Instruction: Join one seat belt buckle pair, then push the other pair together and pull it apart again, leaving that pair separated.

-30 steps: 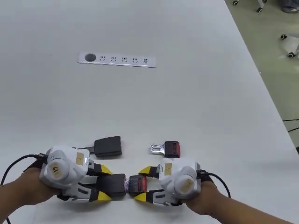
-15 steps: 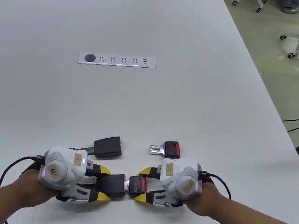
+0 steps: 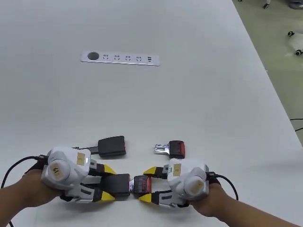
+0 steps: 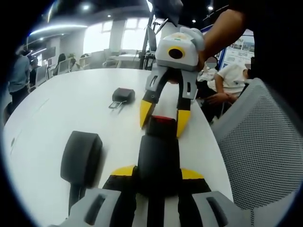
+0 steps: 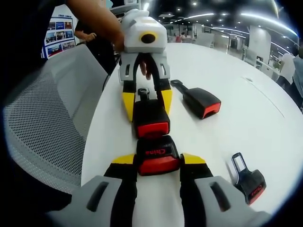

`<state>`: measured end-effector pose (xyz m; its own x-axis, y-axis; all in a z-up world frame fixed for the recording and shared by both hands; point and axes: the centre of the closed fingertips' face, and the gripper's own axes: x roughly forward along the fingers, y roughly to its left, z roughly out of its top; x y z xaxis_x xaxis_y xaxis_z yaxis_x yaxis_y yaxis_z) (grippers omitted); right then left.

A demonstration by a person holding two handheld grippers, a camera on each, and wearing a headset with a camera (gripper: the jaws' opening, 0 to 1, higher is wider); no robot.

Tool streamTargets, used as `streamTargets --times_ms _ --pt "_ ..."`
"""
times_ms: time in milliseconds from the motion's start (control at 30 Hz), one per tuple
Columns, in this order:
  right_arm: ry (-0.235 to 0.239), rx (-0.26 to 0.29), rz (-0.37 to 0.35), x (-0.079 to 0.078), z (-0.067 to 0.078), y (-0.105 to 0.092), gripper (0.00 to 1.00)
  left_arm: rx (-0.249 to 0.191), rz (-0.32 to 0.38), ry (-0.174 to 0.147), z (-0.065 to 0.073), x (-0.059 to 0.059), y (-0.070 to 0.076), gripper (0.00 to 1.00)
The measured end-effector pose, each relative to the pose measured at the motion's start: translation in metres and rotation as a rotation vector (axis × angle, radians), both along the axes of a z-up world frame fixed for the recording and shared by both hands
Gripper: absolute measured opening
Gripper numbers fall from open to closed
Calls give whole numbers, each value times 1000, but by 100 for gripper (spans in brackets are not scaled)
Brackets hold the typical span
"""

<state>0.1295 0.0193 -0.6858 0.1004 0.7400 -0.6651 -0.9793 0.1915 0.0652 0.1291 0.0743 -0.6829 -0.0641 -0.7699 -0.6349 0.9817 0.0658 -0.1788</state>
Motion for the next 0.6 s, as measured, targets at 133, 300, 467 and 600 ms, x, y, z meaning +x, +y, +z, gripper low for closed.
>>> streamTargets --times_ms 133,300,467,600 --pt "5 9 -1 0 0 0 34 10 -7 0 1 -1 -1 34" --pt "4 -3 -5 -1 -1 1 34 54 -39 -29 1 -2 -2 34" --pt "-11 -10 -13 -2 1 2 35 91 -55 -46 -1 -2 -1 35" --pt "54 -1 -101 -1 3 2 37 88 -19 -18 -2 0 -1 36"
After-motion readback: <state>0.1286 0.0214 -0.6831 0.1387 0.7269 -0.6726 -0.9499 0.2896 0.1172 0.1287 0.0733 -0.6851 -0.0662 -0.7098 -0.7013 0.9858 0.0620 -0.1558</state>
